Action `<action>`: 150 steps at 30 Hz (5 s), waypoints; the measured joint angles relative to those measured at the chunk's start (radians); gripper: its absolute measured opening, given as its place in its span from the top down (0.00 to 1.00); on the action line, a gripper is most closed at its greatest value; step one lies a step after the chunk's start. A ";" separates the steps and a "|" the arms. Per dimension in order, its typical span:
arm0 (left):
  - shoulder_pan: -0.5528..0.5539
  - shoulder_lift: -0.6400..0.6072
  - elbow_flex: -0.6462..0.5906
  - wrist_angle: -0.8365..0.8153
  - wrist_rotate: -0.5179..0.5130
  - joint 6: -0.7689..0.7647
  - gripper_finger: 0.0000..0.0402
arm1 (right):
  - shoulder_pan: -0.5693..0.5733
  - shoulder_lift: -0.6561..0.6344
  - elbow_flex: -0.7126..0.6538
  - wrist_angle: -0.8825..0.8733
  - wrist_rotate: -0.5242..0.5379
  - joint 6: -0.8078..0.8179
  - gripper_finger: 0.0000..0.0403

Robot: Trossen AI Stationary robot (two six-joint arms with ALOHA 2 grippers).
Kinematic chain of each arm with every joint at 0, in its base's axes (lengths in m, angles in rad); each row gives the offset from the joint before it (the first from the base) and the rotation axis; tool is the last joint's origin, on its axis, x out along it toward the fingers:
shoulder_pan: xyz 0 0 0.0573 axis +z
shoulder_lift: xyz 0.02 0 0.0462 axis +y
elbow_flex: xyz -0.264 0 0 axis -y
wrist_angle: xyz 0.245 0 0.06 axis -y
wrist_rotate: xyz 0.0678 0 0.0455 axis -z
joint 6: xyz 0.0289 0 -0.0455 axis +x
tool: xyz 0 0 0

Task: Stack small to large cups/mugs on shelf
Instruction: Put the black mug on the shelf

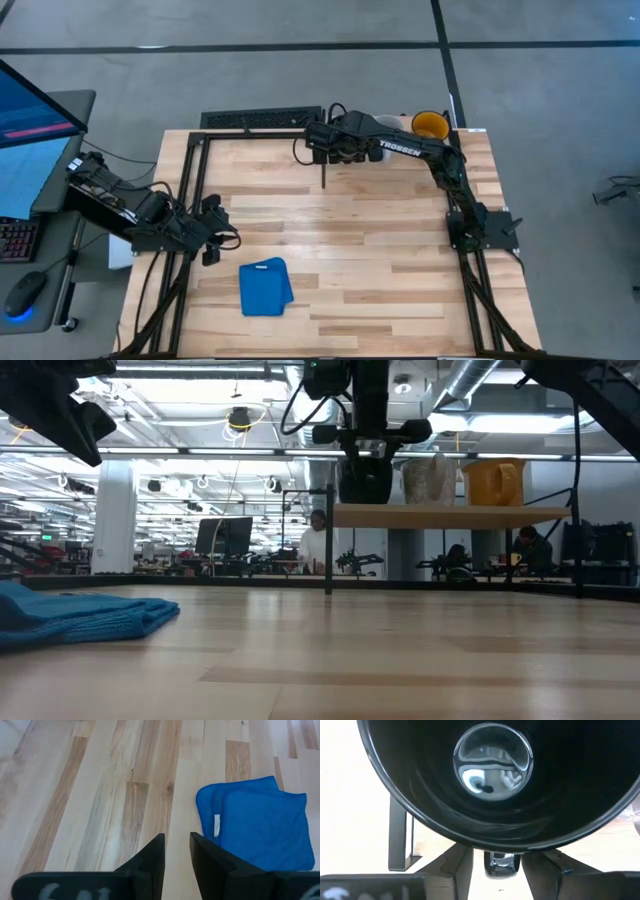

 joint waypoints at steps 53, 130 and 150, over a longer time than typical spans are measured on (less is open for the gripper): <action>0.000 0.000 0.000 -0.001 0.037 -0.002 0.80 | -0.017 0.000 0.089 -0.007 -0.053 -0.072 0.62; 0.000 0.000 0.000 0.002 0.063 -0.031 0.80 | -0.010 -0.008 0.076 -0.007 -0.134 -0.151 0.70; 0.000 0.000 0.000 0.000 0.064 -0.031 0.80 | -0.010 -0.008 0.076 -0.007 -0.149 -0.132 0.59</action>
